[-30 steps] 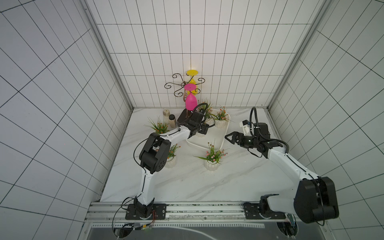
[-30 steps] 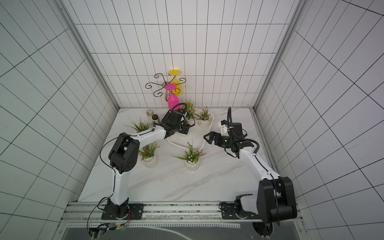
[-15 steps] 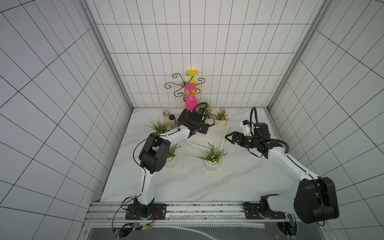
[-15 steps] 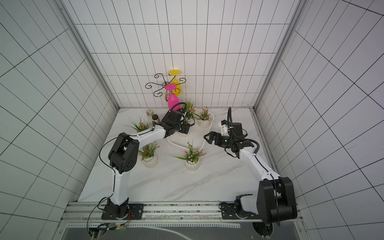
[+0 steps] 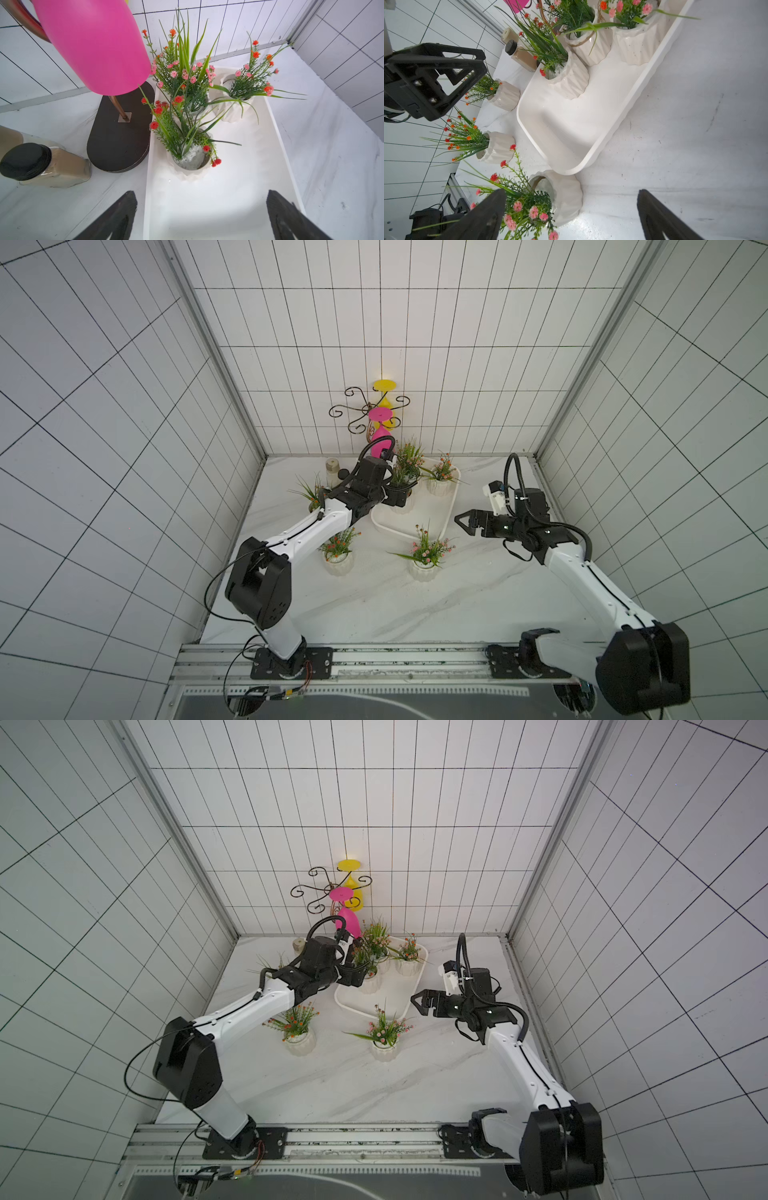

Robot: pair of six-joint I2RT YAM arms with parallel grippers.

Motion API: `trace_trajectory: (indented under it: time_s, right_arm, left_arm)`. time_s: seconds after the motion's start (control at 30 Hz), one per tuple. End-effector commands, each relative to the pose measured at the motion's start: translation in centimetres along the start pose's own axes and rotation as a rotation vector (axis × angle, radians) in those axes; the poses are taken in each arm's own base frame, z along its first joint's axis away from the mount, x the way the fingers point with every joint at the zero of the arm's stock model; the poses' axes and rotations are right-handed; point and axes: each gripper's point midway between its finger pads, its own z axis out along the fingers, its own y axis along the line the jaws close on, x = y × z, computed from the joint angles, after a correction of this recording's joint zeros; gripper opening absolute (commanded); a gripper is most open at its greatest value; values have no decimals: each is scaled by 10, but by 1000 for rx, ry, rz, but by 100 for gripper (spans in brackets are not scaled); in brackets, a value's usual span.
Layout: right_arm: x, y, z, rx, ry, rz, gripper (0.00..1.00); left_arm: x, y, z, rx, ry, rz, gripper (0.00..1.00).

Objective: Put the potted gypsophila into the storage box
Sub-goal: Place the baby's breath potted plant at the storage box.

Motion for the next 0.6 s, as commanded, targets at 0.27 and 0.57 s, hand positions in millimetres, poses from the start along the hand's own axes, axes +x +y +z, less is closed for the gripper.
trace_trajectory:
  time_s: [0.27,0.57]
  right_arm:
    - [14,29,-39,-61,-59,-195,99]
    - [37,52,-63,-134,-136,-299,99]
  left_arm:
    - [29,1,-73,217,34,-83,97]
    - [47,0,-98,252,52,-85,97]
